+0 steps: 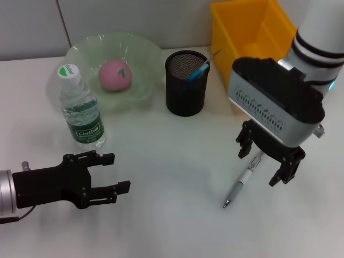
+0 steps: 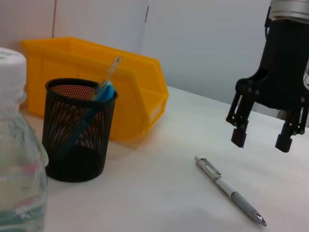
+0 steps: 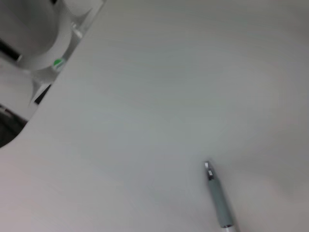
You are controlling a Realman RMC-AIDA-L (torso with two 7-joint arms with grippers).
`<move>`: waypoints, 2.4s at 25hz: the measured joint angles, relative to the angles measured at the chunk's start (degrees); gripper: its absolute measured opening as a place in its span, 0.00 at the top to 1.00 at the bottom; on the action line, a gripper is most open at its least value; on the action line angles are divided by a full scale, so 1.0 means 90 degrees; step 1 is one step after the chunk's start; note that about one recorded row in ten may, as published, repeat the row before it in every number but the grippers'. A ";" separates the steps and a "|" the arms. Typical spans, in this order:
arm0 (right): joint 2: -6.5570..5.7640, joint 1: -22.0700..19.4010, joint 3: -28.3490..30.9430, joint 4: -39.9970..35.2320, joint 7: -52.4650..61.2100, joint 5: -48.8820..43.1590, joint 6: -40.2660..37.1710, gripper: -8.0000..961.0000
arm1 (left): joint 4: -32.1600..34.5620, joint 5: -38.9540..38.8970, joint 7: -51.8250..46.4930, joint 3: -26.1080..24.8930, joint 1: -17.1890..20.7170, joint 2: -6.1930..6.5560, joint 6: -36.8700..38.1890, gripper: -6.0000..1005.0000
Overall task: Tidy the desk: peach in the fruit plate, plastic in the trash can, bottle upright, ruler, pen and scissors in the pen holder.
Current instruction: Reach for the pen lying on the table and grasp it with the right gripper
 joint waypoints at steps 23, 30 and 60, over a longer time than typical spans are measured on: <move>0.0135 -0.0048 -0.0663 0.0688 -0.0782 -0.0078 0.1021 0.21 | -0.0027 -0.0177 -0.0017 -0.0011 0.0067 -0.0004 -0.0089 0.20; 0.0140 -0.0055 -0.0807 0.0922 -0.0961 -0.0091 0.1323 0.21 | -0.0028 -0.0187 -0.0045 -0.0012 0.0066 -0.0004 -0.0163 0.20; 0.0155 0.0002 -0.1285 0.1366 -0.1017 -0.0097 0.1909 0.26 | -0.0053 -0.0342 -0.0050 0.0038 0.0071 -0.0013 -0.0248 0.20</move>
